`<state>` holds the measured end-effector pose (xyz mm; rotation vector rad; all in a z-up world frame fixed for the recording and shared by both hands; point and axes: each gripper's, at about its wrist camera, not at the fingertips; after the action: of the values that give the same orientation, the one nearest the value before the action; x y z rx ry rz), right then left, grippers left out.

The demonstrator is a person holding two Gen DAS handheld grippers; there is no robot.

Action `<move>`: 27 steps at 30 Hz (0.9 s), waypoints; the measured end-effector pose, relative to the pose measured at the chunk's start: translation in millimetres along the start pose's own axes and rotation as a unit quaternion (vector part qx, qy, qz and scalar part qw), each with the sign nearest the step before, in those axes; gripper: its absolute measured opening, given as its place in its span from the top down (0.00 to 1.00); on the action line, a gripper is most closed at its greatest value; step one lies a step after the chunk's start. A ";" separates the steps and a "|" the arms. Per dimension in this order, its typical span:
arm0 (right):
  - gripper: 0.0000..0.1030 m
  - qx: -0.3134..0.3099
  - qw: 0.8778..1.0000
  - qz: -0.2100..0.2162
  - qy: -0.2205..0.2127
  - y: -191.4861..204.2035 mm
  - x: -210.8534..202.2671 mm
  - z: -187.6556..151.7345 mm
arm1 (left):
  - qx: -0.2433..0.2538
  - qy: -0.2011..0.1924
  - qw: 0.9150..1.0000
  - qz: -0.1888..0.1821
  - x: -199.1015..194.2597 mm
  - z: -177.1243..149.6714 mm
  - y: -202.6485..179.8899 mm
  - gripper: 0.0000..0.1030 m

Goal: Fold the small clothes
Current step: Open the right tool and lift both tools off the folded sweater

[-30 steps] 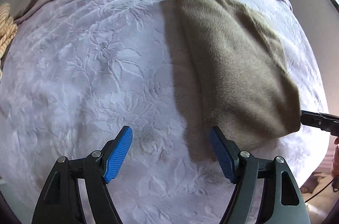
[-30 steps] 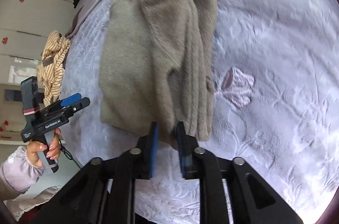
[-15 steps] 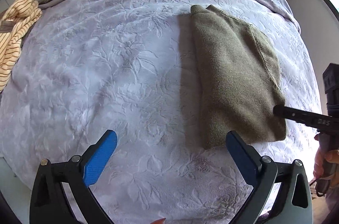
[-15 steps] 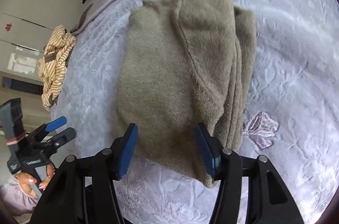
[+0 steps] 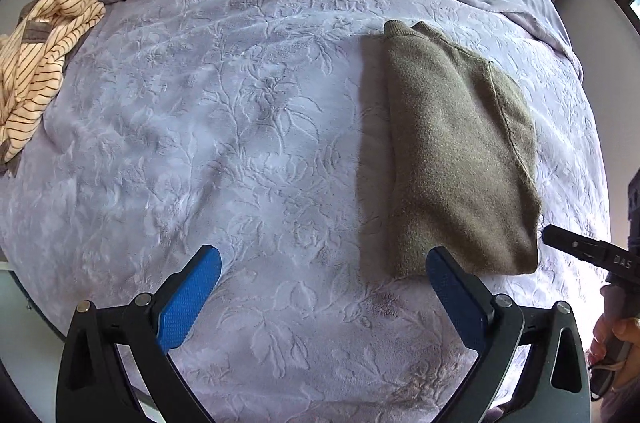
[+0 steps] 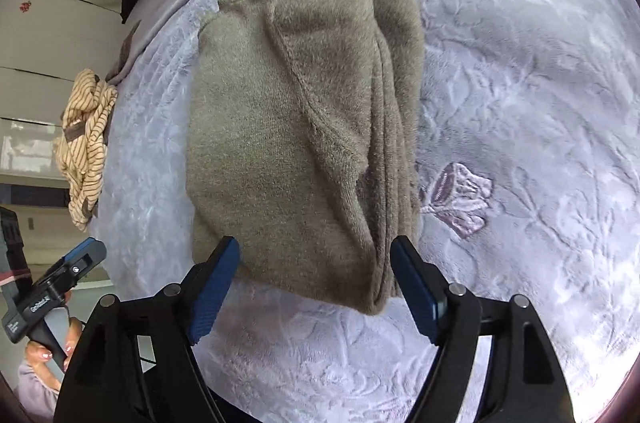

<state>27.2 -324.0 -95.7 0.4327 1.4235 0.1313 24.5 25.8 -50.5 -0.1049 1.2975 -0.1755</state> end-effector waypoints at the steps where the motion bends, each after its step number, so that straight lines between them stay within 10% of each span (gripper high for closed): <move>1: 0.22 0.002 1.000 -0.001 -0.004 0.0 -4.5 -1.9 | 0.005 0.000 1.000 0.000 -0.5 -0.5 -2.6 0.00; 27: 0.08 0.020 0.997 -0.049 -0.056 -3.8 -38.9 -30.2 | 0.056 0.043 0.997 0.022 21.4 -4.5 -40.3 0.00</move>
<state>-8.9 -334.5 -63.6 0.3964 1.3356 -0.0020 22.9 -17.7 -64.8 0.0271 1.3716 -0.2155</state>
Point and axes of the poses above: each gripper's, at about its wrist camera, not at the fingertips, and x roughly the way its jaws point, y to its left, z to its top, and after that the axes turned 5 degrees about -z, right-handed
